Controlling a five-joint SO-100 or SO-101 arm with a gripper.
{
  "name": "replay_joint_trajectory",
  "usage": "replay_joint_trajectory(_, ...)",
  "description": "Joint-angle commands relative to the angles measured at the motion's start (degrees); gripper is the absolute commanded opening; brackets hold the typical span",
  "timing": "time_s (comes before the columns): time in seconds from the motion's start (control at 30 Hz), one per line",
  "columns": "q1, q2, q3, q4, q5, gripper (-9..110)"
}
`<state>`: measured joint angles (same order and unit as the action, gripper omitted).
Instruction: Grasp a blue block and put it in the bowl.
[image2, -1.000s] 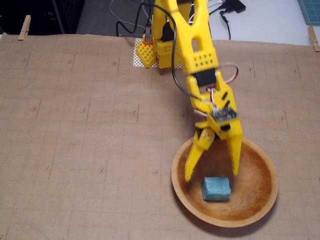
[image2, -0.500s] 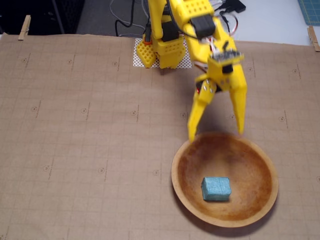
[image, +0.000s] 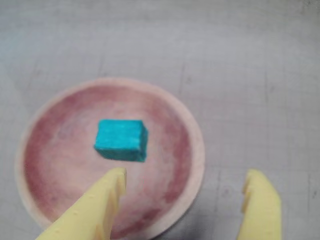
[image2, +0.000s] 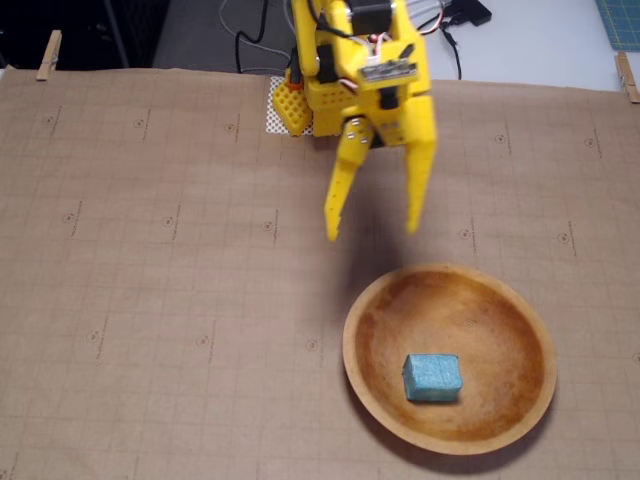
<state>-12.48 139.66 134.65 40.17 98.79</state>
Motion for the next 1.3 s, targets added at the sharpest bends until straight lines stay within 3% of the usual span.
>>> replay_joint_trajectory(0.0,4.7,3.6,0.9,0.2,-2.7,12)
replay_joint_trajectory(0.3,9.7,7.0,11.0,-0.2,-3.5,-3)
replay_joint_trajectory(0.7,9.1,7.7,21.0,-0.3,-4.1,-3)
replay_joint_trajectory(1.03,9.8,28.3,34.8,0.5,-4.0,-3)
replay_joint_trajectory(1.27,12.7,33.9,40.0,0.7,-4.4,-3)
